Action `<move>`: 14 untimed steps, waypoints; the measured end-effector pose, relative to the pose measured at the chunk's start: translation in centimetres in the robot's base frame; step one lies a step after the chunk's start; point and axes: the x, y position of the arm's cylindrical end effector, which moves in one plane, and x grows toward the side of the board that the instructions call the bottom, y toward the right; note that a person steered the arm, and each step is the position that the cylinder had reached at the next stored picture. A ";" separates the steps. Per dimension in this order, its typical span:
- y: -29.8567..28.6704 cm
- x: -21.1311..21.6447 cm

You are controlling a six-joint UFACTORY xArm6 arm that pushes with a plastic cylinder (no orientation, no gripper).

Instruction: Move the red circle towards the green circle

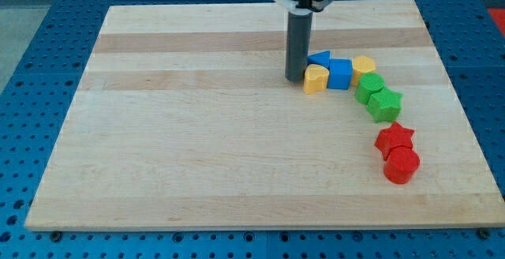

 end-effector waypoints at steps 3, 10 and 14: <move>1.6 -0.2; 8.2 19.7; 9.0 20.6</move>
